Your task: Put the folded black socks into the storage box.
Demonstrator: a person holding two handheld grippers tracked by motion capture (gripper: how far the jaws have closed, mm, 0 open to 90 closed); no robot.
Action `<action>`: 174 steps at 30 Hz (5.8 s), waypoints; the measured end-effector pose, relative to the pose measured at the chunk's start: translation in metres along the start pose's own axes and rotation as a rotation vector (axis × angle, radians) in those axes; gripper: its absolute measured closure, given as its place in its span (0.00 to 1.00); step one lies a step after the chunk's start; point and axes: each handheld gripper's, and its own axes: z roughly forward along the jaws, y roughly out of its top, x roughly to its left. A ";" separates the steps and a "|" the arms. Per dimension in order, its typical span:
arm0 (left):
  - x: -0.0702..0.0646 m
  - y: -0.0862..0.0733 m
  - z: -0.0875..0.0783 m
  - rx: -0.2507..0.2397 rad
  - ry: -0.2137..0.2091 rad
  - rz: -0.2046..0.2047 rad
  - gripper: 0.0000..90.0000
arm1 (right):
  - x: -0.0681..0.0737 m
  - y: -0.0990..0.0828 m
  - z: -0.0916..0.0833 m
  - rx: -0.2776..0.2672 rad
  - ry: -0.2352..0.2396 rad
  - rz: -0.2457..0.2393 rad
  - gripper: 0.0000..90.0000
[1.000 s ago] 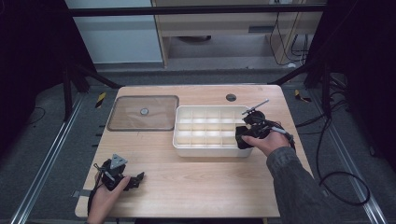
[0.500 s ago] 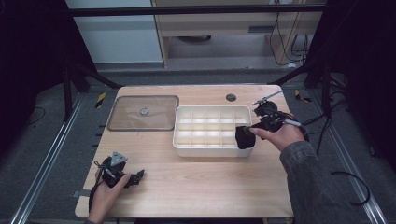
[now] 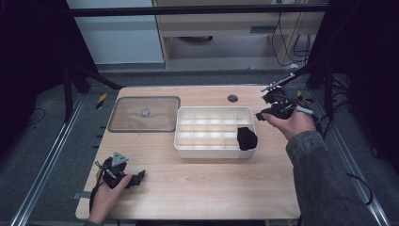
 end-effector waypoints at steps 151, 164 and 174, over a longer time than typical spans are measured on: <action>-0.003 -0.003 -0.003 0.005 0.003 0.006 0.00 | 0.025 -0.054 0.127 0.180 0.025 0.006 1.00; -0.003 -0.002 -0.002 0.001 0.002 0.000 0.00 | 0.027 -0.051 0.135 0.232 0.014 0.018 1.00; -0.004 -0.002 -0.002 0.000 0.002 -0.004 0.00 | 0.026 -0.051 0.137 0.248 0.028 0.052 1.00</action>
